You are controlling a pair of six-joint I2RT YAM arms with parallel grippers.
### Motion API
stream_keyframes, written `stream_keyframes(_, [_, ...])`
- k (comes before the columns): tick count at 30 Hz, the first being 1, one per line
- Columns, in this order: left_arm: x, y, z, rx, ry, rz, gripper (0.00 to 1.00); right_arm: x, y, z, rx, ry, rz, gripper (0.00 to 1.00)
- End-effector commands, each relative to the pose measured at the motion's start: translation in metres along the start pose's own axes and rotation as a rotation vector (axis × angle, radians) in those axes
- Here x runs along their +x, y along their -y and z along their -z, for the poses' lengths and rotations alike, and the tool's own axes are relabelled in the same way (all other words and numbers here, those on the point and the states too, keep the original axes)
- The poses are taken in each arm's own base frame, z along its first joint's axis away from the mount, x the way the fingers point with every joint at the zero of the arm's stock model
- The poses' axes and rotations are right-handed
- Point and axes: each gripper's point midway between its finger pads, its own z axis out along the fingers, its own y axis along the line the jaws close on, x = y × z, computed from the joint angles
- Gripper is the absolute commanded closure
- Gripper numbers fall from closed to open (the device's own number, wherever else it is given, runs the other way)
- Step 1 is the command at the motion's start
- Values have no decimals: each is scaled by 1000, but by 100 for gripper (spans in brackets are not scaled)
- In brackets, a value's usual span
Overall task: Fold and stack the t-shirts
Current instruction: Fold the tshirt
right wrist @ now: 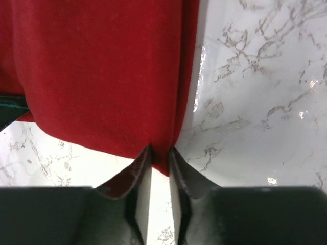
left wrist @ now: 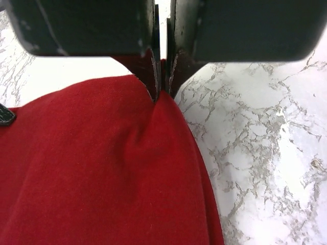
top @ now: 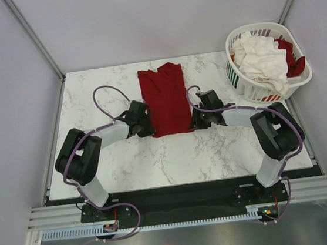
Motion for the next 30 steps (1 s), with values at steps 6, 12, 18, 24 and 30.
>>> stream_keyframes(6, [26,-11,-6,-18,-80,13,98,52,24,-8,46,-158,-37,100])
stream_keyframes(12, [41,-4,30,52,-79,36,98,54,18,22,35,-135,-23,100])
stream_keyframes(18, [64,7,76,139,-65,45,98,65,7,78,39,-74,-12,100])
stream_keyframes(24, [76,16,133,203,-36,74,98,65,-18,133,34,35,25,100])
stream_keyframes(30, [44,33,175,230,64,42,98,26,-47,174,13,151,34,100])
